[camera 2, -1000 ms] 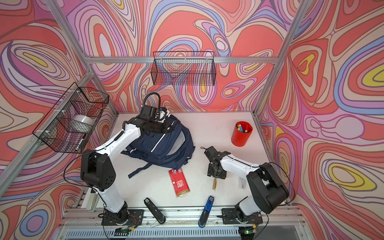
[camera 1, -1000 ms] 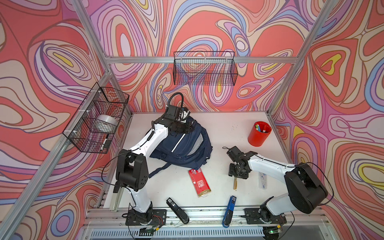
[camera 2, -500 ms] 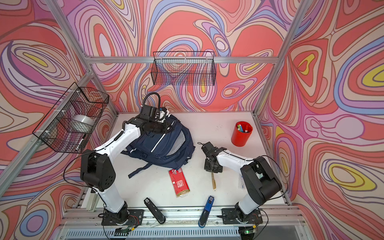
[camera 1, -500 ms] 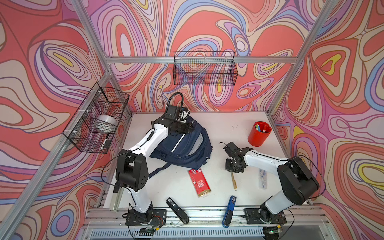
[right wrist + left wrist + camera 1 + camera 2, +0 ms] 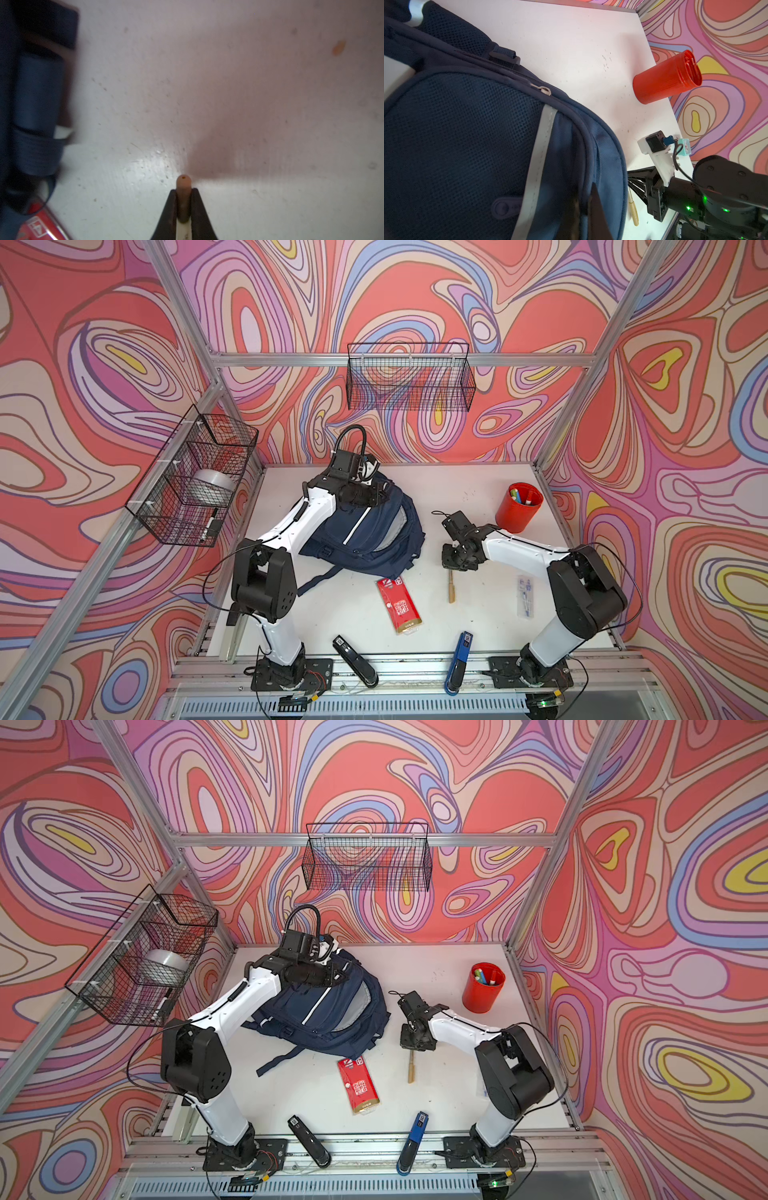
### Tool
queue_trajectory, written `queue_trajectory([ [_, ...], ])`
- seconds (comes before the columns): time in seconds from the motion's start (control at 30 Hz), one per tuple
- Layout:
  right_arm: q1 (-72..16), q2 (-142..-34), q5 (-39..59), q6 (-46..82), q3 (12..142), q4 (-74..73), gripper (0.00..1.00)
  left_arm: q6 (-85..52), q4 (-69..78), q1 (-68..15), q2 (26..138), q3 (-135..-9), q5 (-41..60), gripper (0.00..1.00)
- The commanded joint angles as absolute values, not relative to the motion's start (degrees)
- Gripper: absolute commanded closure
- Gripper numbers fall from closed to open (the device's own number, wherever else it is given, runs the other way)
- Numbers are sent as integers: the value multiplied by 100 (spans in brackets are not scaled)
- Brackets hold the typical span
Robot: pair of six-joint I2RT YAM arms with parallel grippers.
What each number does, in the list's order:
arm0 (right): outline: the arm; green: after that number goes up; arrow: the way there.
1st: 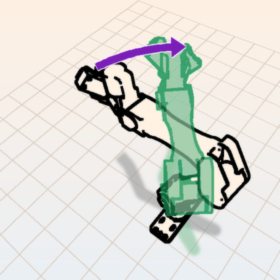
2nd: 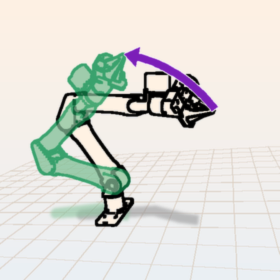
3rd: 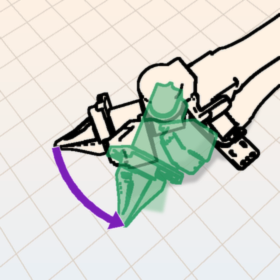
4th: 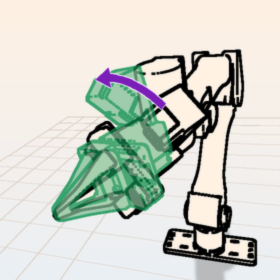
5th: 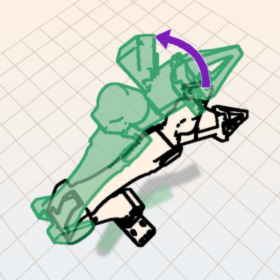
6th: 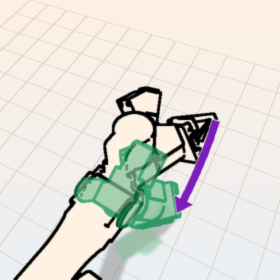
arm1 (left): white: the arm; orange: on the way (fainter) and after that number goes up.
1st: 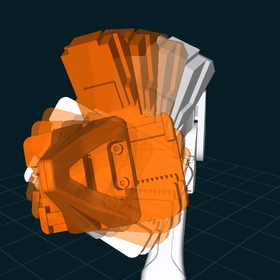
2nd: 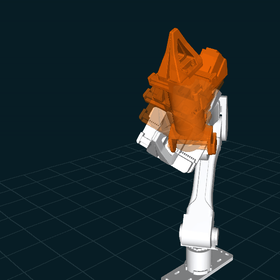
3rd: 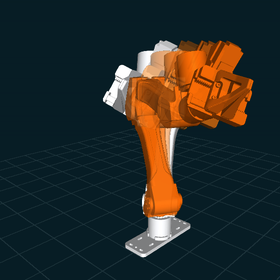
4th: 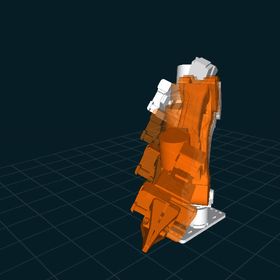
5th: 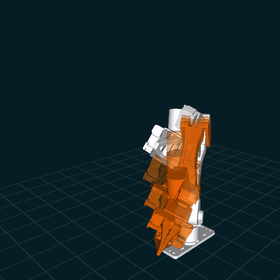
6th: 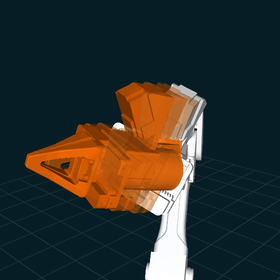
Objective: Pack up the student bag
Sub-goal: 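Grasp the wooden pencil on the table with the right gripper and lift it, then carry the pencil into the backpack's open compartment with the right gripper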
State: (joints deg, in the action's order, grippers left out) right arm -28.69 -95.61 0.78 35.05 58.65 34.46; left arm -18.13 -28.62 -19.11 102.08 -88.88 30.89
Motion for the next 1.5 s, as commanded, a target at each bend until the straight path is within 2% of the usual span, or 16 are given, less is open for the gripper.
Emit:
queue_trajectory([
  [0.0, -2843, -9732, 498, 3590, 6360, 3003, 90, -2168, -2890, -1862, 10048, -8832, 3566, 100],
  [0.2, -2839, -10110, 683, 3744, 7446, 2618, 91, -2175, -2847, -1878, 10063, -8830, 3657, 100],
  [0.47, -2840, -11301, 1191, 4315, 9106, 1842, 90, -2417, -2674, -1870, 10090, -9019, 3822, 100],
  [0.73, -2923, -12501, 1627, 5414, 9947, 628, 89, -2560, -2716, -1859, 10226, -9359, 3649, 100],
  [0.97, -3151, -12633, 1397, 5813, 9911, 2, 89, -2792, -2409, -1834, 10301, -9465, 3830, 100],
  [1.13, -3272, -12258, 1293, 6471, 8694, -1154, 90, -3187, -2015, -1606, 10373, -9537, 4238, 100],
  [1.2, -3261, -12100, 1185, 6438, 8412, -1209, 90, -3084, -2106, -1591, 10305, -9602, 4014, 100],
  [1.3, -3300, -12037, 1166, 6320, 8363, -1073, 89, -3090, -2109, -1578, 10226, -9681, 3947, 100],
  [1.47, -3582, -12319, 1330, 6349, 8759, -1096, 89, -3558, -1558, -1579, 10326, -9781, 4529, 100],
])
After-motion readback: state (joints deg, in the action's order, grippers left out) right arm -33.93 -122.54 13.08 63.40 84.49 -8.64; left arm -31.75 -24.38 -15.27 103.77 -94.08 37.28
